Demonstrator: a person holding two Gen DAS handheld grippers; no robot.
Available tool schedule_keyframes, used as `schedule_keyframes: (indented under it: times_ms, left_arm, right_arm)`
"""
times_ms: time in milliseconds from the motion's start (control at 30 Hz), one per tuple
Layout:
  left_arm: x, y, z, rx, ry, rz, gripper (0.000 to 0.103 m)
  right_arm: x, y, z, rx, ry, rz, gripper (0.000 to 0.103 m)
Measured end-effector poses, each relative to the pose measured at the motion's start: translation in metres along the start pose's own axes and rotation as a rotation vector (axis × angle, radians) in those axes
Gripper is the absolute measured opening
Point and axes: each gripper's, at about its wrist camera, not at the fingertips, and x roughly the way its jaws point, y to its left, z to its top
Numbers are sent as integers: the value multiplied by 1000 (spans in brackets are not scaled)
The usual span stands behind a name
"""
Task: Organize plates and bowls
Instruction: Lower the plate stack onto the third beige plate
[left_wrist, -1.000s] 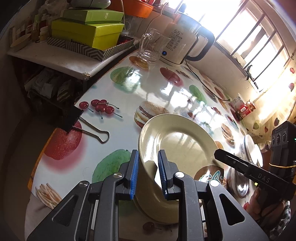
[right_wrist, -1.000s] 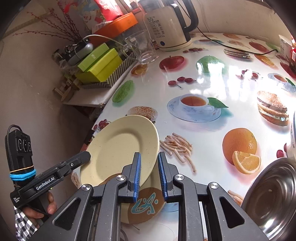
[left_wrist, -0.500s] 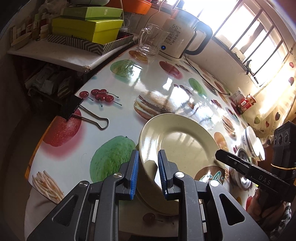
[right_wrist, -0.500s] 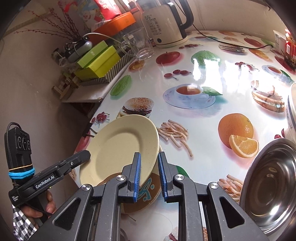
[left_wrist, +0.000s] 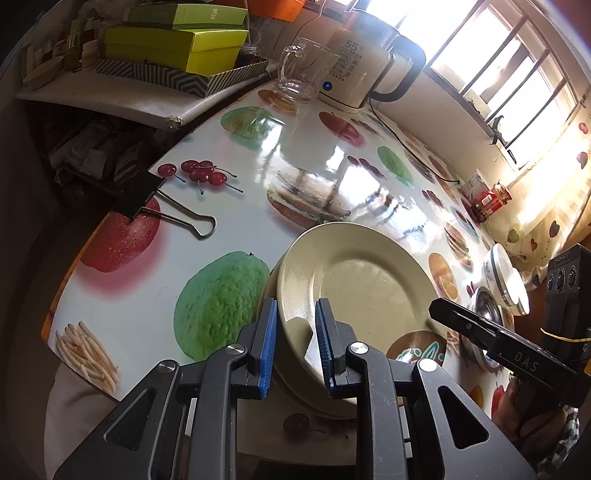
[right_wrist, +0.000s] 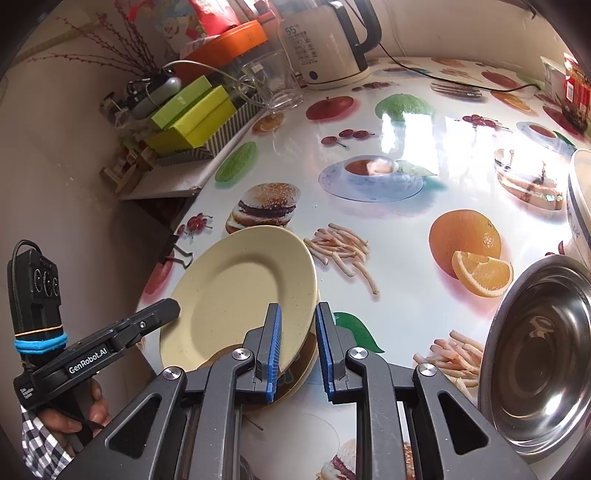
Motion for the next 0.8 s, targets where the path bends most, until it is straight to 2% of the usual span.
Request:
schedule_keyframes:
  times_ms: [800]
  left_arm:
    - [5, 3, -5, -6, 15, 7, 22]
  right_arm:
    - [6, -3, -8, 13, 13, 0, 19]
